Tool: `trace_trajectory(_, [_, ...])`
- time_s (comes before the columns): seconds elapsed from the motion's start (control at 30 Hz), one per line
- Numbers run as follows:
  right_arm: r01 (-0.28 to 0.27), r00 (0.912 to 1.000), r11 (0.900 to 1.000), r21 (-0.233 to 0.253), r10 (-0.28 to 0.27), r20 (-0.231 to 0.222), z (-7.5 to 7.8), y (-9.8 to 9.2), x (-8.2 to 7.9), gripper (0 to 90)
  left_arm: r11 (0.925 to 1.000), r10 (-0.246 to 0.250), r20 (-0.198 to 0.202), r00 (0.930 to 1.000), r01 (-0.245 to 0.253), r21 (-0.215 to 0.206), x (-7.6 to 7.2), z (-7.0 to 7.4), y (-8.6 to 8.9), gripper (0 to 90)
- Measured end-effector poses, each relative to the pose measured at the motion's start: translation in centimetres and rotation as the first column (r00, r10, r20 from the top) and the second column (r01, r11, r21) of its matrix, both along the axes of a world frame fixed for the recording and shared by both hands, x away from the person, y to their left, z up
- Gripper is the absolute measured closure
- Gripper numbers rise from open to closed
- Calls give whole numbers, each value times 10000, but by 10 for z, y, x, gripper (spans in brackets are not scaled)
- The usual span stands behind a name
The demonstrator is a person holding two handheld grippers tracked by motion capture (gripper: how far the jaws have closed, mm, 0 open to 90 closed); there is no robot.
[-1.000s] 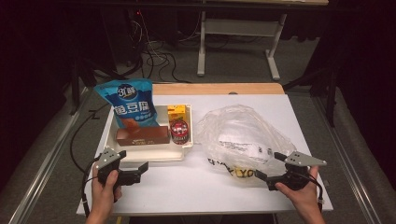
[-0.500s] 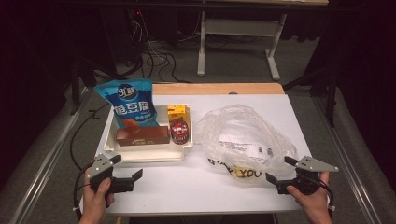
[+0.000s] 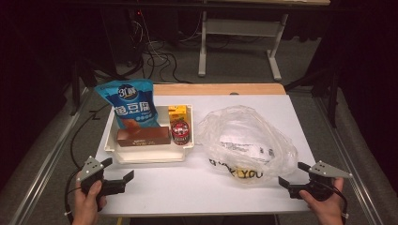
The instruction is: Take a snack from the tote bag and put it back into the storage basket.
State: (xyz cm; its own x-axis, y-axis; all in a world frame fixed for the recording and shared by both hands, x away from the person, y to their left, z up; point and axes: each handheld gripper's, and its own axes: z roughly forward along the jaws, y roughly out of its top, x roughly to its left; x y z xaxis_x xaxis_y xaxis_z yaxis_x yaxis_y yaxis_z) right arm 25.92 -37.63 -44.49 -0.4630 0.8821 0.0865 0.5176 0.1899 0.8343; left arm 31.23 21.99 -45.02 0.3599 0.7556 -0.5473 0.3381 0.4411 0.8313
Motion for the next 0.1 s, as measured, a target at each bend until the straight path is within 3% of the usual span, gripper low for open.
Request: trace_trajectory(0.1, [49,9999,9999,127,-51,135,2,-1,-1,0,9999,-57,36,10000,57,105,0,-1,-3,3])
